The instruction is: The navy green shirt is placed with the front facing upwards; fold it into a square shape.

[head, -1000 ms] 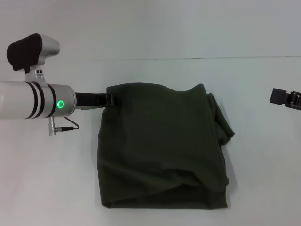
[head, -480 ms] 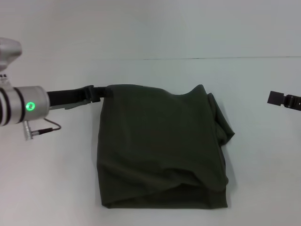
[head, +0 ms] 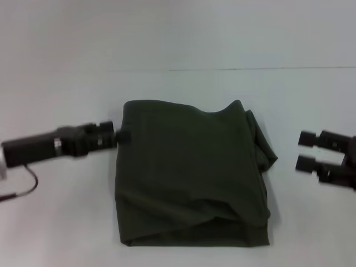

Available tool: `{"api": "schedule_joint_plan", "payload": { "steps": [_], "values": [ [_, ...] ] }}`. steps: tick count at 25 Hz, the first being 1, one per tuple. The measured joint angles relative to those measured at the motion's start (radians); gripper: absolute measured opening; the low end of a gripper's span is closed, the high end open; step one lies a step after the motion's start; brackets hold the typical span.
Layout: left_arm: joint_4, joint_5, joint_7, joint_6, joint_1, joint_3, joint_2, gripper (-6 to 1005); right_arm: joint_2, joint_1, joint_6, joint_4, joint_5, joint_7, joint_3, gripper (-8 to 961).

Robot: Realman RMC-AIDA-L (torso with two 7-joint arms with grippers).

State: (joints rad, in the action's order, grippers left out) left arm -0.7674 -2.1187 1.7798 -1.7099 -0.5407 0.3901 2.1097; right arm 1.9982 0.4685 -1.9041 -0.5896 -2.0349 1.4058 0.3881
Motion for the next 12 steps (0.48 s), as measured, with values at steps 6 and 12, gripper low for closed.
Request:
{"api": "schedule_joint_plan", "payload": {
  "steps": [6, 12],
  "values": [
    [-0.023, -0.03, -0.283, -0.117, 0.105, 0.004, 0.034, 915, 0.059, -0.102, 0.018, 0.012, -0.001, -0.269, 0.014, 784],
    [0.012, -0.154, -0.429, -0.062, 0.153, 0.017, 0.058, 952, 0.087, -0.176, 0.094, 0.103, -0.037, -0.476, 0.031, 785]
  ]
}}
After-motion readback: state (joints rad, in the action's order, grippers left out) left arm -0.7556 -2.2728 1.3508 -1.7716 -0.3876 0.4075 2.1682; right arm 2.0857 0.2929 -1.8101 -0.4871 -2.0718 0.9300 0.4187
